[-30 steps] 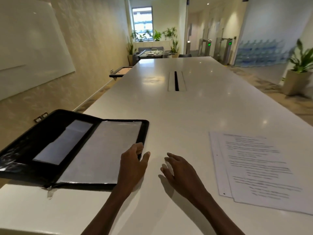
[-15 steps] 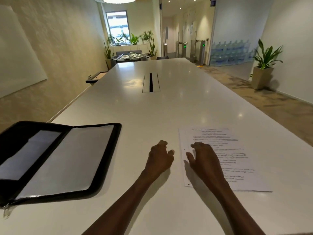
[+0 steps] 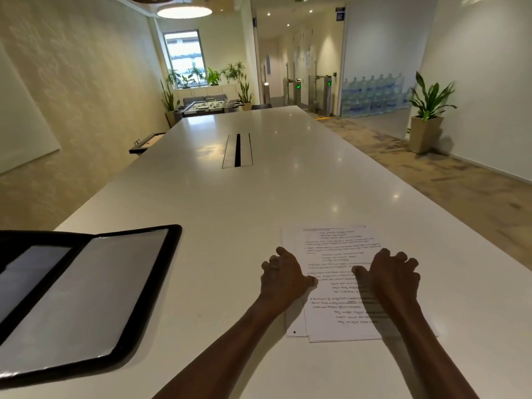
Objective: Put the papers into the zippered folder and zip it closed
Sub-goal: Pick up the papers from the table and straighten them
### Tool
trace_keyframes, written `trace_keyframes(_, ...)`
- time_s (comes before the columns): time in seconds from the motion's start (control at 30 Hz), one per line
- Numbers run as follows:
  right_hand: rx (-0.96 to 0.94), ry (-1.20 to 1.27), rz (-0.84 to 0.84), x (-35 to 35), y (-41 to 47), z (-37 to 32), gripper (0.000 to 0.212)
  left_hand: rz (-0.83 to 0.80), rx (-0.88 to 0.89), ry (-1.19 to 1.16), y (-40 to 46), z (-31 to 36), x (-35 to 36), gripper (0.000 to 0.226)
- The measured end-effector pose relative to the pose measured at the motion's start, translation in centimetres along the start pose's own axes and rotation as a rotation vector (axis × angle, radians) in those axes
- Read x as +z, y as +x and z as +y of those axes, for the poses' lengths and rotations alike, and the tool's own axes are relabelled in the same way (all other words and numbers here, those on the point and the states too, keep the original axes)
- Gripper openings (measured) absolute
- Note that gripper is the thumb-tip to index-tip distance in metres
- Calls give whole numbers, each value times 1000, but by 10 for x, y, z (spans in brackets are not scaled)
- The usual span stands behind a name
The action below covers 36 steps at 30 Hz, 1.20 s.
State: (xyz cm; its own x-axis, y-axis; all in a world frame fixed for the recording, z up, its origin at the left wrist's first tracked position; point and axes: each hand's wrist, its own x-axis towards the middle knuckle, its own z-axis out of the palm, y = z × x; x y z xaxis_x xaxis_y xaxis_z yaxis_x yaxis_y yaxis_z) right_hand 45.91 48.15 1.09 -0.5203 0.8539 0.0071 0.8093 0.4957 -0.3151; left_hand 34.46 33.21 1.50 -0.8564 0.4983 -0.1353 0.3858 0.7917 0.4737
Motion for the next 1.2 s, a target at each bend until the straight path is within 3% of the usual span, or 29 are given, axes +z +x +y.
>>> trace_keyframes(0.1,81,12,-26,-3,7,5,81,13,6,100,0,6,1,109)
trace_keyframes(0.23,108,6,-108,-10,19,3,84,2,77,179,6,11,-2,71)
trace_keyframes(0.33,107,47,-178,-16,27,2,79,-26,72,170,13,11,-4,66)
trace_keyframes(0.5,84,74,-241,-20,35,5,92,-86,49,175,22,9,-11,57)
trace_keyframes(0.73,94,57,-280,-24,42,-4,86,-96,34,125,30,9,-7,67)
trace_keyframes(0.87,114,48,-297,-26,44,-12,84,-104,-1,92,35,7,-5,61)
trace_keyframes(0.97,135,38,-302,-26,45,-16,87,-116,-74,43,38,5,-2,83)
trace_keyframes(1.07,154,32,-295,-25,45,-17,90,-122,-136,-43,39,6,3,98)
trace_keyframes(1.2,152,37,-269,-22,45,-16,90,-119,-155,-292,41,11,10,95)
